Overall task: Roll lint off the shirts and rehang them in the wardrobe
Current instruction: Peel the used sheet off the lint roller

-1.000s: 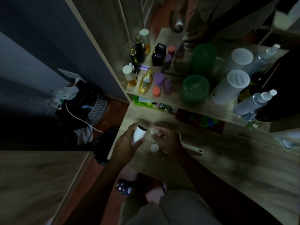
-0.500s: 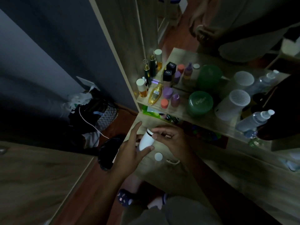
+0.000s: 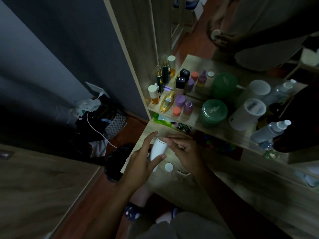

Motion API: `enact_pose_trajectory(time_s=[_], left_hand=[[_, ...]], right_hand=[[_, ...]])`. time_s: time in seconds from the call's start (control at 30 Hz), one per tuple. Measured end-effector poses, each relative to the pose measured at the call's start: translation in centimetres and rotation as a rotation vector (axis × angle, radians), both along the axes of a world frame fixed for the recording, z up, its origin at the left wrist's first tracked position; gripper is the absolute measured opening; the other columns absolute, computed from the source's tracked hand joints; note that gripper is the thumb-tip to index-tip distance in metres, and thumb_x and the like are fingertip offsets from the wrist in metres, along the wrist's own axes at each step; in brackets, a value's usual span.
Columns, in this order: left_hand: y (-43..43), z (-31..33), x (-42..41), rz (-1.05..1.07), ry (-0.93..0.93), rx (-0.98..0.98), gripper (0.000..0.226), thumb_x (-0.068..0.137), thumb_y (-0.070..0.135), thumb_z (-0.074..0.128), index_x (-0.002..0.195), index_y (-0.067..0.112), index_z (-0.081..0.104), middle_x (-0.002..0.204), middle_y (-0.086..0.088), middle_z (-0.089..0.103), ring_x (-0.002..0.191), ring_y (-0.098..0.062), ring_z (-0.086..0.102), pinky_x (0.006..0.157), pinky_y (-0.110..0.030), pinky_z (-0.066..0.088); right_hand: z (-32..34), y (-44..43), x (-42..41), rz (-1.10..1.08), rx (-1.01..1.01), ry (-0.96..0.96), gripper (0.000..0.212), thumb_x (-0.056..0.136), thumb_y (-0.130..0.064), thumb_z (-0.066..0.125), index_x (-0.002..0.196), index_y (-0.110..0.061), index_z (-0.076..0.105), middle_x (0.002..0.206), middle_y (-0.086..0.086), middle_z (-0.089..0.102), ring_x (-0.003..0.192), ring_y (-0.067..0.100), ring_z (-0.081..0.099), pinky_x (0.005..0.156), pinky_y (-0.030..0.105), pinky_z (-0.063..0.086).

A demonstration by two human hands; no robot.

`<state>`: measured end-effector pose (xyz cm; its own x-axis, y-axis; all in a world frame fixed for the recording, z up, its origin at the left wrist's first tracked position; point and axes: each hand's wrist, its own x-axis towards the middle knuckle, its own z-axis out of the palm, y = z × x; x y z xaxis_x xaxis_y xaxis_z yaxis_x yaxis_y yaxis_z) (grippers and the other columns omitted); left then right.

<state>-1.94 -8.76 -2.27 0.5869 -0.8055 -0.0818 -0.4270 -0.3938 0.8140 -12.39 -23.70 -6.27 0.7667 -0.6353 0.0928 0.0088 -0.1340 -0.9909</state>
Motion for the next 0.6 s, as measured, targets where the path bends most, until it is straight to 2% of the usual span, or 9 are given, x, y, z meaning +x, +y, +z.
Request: enact_pose_trajectory(time_s=[0.07,0.17,0.3,0.4,0.5,0.6], left_hand=[[0.1,-0.1,-0.1,-0.003,-0.012,-0.009,0.068,0.091,0.042,0.069,0.148,0.046,0.032,0.104,0.01,0.073,0.09,-0.004,0.069,0.072,-0.033,0.057],[0.4,-0.3,-0.2,-0.013,-0.028,-0.015,0.067,0.092,0.045,0.066,0.149,0.045,0.031,0.106,0.005,0.074,0.09,-0.004,0.069,0.075,-0.037,0.058],[0.9,-0.6,-0.5,0.01,-0.03,-0.016,0.063,0.092,0.044,0.066,0.147,0.044,0.034,0.099,0.013,0.072,0.087,-0.003,0.068,0.073,-0.034,0.058],[1.5,-1.2,-0.4,0.014,0.018,-0.007,0.053,0.092,0.04,0.068,0.137,0.05,0.041,0.101,0.031,0.067,0.093,0.003,0.067,0.072,-0.025,0.057],[2.0,-2.4,-0.4,0.067,0.114,0.008,0.047,0.091,0.036,0.071,0.132,0.039,0.049,0.106,0.026,0.067,0.093,-0.002,0.068,0.068,-0.027,0.058],[2.7,-3.6,-0.1,0.176,0.206,-0.005,0.045,0.091,0.026,0.073,0.131,0.025,0.052,0.109,0.023,0.065,0.094,-0.007,0.068,0.069,-0.032,0.06]], right_hand=[[-0.1,0.2,0.1,0.008,-0.021,0.011,0.018,0.095,-0.007,0.064,0.107,-0.01,0.076,0.109,-0.008,0.075,0.107,0.006,0.069,0.09,0.022,0.054],[-0.4,0.3,0.2,0.034,-0.039,0.045,0.018,0.095,-0.01,0.064,0.108,-0.009,0.077,0.111,-0.005,0.076,0.109,0.009,0.069,0.093,0.031,0.055],[-0.3,0.4,0.4,0.08,0.03,0.084,0.017,0.093,-0.01,0.066,0.105,-0.01,0.078,0.106,-0.006,0.077,0.105,0.008,0.07,0.091,0.027,0.055],[-0.2,0.6,0.7,0.073,0.105,0.125,0.011,0.088,-0.012,0.072,0.09,-0.02,0.08,0.09,-0.01,0.078,0.091,0.005,0.072,0.08,0.024,0.056],[-1.3,0.3,1.0,0.062,0.124,0.197,0.017,0.088,-0.015,0.074,0.073,-0.023,0.075,0.067,-0.011,0.072,0.065,-0.004,0.064,0.062,0.015,0.048],[-3.6,0.2,1.2,0.037,0.086,0.305,0.014,0.092,-0.02,0.069,0.08,-0.015,0.074,0.069,-0.005,0.071,0.062,-0.005,0.06,0.06,0.011,0.046]])
